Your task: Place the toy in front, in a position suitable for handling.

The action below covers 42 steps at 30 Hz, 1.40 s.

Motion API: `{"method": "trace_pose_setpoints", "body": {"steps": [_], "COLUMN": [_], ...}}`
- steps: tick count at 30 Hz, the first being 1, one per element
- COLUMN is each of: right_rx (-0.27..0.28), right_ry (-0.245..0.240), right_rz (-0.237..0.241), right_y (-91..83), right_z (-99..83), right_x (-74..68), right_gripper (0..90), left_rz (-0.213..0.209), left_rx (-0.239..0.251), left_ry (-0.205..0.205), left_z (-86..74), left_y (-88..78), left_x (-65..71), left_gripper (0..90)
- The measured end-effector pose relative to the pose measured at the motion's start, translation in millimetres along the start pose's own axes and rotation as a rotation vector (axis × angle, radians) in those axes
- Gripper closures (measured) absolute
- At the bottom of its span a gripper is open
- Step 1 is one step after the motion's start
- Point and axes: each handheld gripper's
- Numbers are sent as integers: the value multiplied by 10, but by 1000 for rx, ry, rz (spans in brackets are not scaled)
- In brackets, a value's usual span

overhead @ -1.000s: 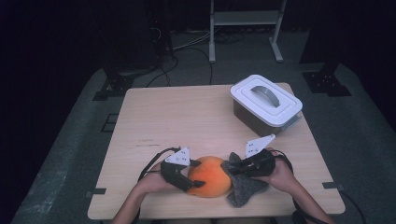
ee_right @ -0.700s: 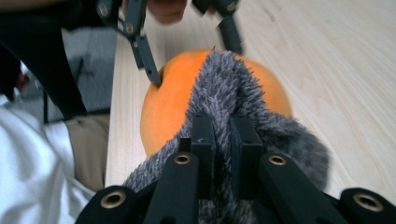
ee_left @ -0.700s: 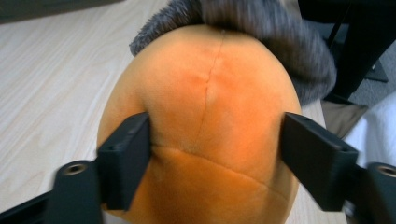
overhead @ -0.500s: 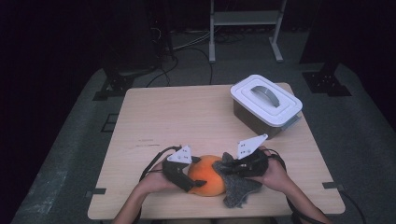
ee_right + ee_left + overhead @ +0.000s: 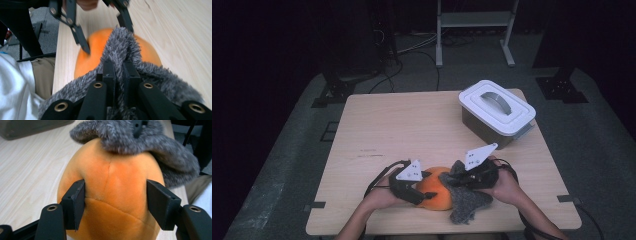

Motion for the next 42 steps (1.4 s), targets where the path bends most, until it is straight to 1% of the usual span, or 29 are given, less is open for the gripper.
{"method": "trace_pose_setpoints", "body": {"steps": [2, 3, 6, 7, 8, 9, 10, 11, 12, 13, 15, 16, 17, 18, 19, 21, 22, 24, 26, 28, 30, 31, 33, 35, 36, 37, 39, 41, 42], "right_rx": [4, 14, 19, 21, 22, 18, 10, 4, 5, 17, 30, 35, 35, 36, 40, 46, 49, 54, 54, 52, 53, 58, 75, 64, 46, 37, 32, 40, 43], "right_ry": [14, 21, 9, 4, -1, -10, -14, -16, -23, -28, -33, -34, -33, -30, -15, 5, 13, 48, 81, 102, 123, 123, 108, 89, 75, 70, 58, 44, 45], "right_rz": [-7, -2, 7, 13, 21, 25, 23, 19, 6, -9, -27, -37, -42, -46, -49, -57, -58, -52, -39, -29, -24, -29, -36, -35, -39, -36, -24, 2, 19], "right_y": [-37, -45, -18, -4, 10, 19, 25, 20, 6, -12, -26, -25, -21, -18, -24, -41, -47, -56, -69, -86, -119, -136, -148, -110, -71, -30, 24, 36, 33], "right_z": [-72, -99, -146, -148, -145, -133, -112, -84, -49, 2, 77, 115, 142, 157, 156, 120, 97, 14, -107, -197, -233, -212, -126, -35, -9, 1, -16, -43, -52], "right_x": [0, -13, -63, -80, -98, -112, -122, -126, -123, -110, -79, -58, -33, -5, 29, 83, 100, 134, 163, 182, 195, 192, 184, 174, 168, 160, 146, 122, 106], "right_gripper": [816, 817, 818, 818, 818, 818, 816, 816, 816, 816, 816, 816, 816, 817, 817, 817, 817, 817, 817, 816, 816, 816, 816, 816, 816, 815, 816, 816, 816], "left_rz": [-27, -32, -43, -38, -31, -31, -18, 6, 32, 47, 79, 97, 117, 132, 143, 163, 173, 160, 139, 83, 59, 38, 12, 5, 6, 3, 5, 20, 20], "left_rx": [13, 24, 51, 50, 32, 15, 9, 4, 11, 24, 35, 40, 43, 51, 52, 59, 53, 49, 44, 33, 36, 38, 46, 33, 32, 37, 49, 46, 39], "left_ry": [-14, -19, -58, -64, -60, -54, -41, -26, -11, -1, 32, 40, 41, 30, 26, 8, 13, 10, 18, 14, 20, 27, 35, 38, 30, 13, -21, -36, -44], "left_z": [5, 14, 50, 56, 58, 51, 43, 40, 48, 53, 76, 81, 77, 64, 56, 38, 31, 27, 32, 33, 31, 33, 39, 49, 45, 39, 32, 31, 26], "left_y": [-5, -11, -16, -2, 19, 45, 66, 69, 53, 40, 17, 9, -5, -12, -20, -31, -41, -39, -35, -25, -14, -10, -13, -20, -27, -37, -65, -71, -59], "left_x": [-5, -9, -40, -42, -41, -31, -12, 3, 6, 14, 37, 44, 39, 25, 13, -12, -26, -30, -25, -21, -1, 8, 35, 34, 21, 3, -37, -67, -77], "left_gripper": [320, 293, 189, 159, 140, 142, 156, 213, 261, 330, 394, 409, 429, 442, 447, 449, 448, 447, 437, 411, 389, 378, 359, 308, 272, 240, 190, 149, 128]}}
Point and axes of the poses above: each handheld gripper's, and its own axes: y roughly forward along the jaws, z roughly out of its top, x roughly to its right, and after that the axes turned 10 degrees about z, right-handed
